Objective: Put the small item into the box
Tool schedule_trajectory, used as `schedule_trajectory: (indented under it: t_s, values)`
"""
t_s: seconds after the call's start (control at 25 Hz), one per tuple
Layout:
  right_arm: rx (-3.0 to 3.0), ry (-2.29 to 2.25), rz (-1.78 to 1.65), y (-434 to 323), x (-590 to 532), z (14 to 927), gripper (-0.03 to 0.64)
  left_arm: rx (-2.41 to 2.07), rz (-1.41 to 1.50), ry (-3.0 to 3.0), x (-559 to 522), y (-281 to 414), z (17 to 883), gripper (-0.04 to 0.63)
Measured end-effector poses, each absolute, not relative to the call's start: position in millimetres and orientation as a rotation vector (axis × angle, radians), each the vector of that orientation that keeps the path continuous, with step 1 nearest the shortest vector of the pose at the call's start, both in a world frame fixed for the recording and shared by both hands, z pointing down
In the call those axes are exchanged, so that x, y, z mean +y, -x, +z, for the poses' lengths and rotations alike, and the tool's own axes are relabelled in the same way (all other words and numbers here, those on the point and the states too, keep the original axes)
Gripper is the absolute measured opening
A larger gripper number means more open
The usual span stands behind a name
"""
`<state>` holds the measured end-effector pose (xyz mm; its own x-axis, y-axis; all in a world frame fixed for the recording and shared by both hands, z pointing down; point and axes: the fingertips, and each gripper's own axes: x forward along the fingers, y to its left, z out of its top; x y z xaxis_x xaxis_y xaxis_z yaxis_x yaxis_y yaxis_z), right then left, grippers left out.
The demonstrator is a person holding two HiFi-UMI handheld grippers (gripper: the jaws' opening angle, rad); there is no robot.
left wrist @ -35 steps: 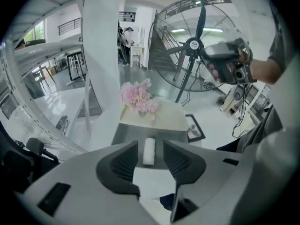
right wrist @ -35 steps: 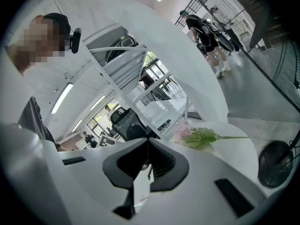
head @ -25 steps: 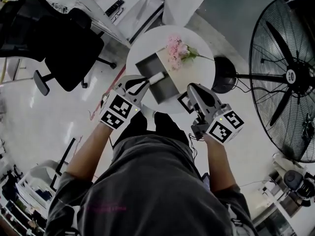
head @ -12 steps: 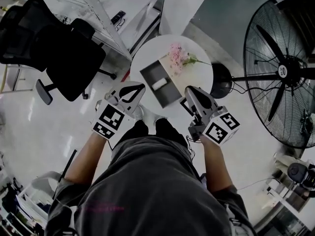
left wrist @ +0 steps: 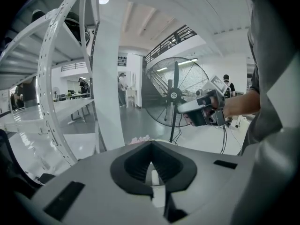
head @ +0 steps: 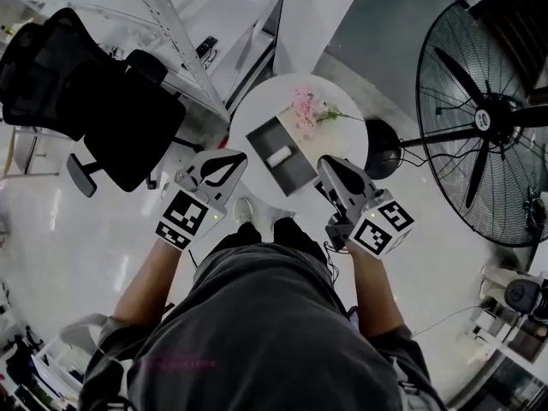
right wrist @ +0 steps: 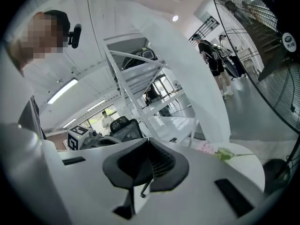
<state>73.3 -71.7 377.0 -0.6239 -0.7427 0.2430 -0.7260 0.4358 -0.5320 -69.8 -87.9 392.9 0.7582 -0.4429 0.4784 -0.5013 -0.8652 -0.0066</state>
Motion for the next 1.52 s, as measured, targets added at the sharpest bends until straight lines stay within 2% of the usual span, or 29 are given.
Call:
schedule_trajectory:
  t_s: [1.52]
  values:
    - [2.735, 1.278, -0.917, -67, -85, 373, 0.021, -0.758, 0.655, -2.810, -93, 55, 386, 0.014]
